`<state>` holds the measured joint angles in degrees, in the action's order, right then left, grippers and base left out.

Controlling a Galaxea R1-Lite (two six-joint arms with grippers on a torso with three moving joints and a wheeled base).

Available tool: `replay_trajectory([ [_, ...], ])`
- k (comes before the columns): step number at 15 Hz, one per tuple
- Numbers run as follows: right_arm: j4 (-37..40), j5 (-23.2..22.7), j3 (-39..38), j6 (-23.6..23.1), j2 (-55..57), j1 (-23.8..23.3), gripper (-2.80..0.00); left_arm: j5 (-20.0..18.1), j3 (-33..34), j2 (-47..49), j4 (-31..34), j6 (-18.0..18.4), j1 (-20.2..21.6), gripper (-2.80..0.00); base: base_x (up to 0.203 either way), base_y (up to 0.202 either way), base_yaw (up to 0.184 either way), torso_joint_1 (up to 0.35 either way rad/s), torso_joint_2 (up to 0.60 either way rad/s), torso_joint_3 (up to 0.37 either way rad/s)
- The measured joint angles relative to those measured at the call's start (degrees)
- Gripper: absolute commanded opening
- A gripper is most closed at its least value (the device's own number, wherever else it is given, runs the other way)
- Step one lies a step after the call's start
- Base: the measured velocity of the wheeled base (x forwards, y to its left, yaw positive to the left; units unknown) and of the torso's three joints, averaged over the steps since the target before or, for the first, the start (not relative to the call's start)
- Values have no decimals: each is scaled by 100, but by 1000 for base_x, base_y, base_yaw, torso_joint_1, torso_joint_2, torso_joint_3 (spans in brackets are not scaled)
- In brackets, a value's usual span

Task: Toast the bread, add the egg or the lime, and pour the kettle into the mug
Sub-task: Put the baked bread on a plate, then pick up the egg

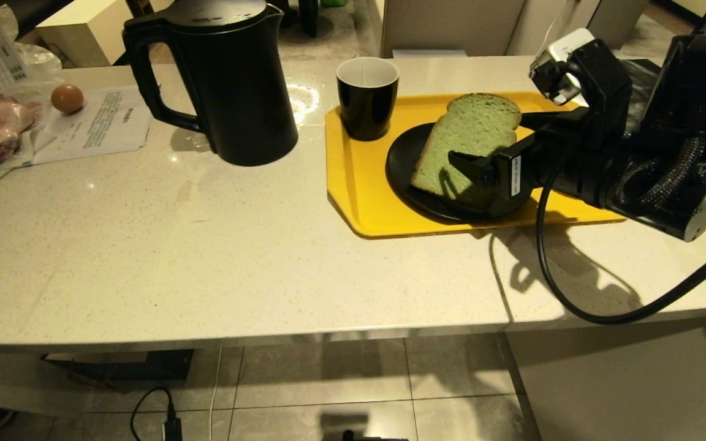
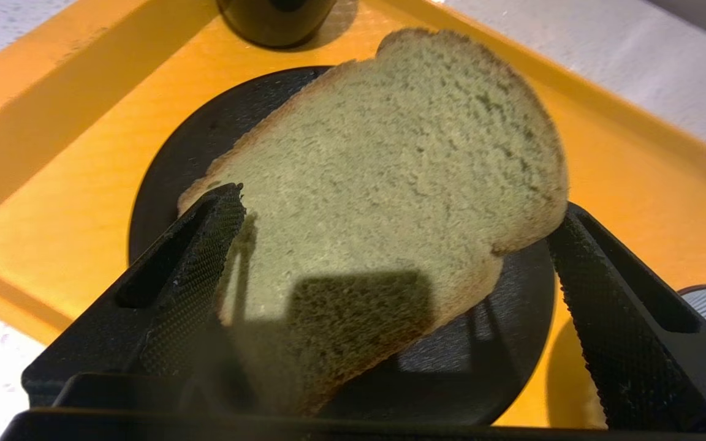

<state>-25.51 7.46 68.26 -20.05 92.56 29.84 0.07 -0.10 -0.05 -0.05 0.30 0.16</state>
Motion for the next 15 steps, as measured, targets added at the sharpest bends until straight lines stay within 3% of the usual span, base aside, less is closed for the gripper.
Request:
replay_trajectory([
  [3,-260,183,81,-398,29,-44,0,0,0,0,0,2,0,-280,0,0,0,0,0,0],
  [9,-505,202,180,-209,-52,-55,0,-2,0,0,-2,-1,0,-280,0,0,0,0,0,0],
  [10,-538,197,181,-27,-124,-46,-280,2,0,0,-2,-1,0,-280,0,0,0,0,0,0],
  [15,-269,202,-43,1099,-836,-41,-280,0,0,0,-2,0,0,-280,0,0,0,0,0,0],
])
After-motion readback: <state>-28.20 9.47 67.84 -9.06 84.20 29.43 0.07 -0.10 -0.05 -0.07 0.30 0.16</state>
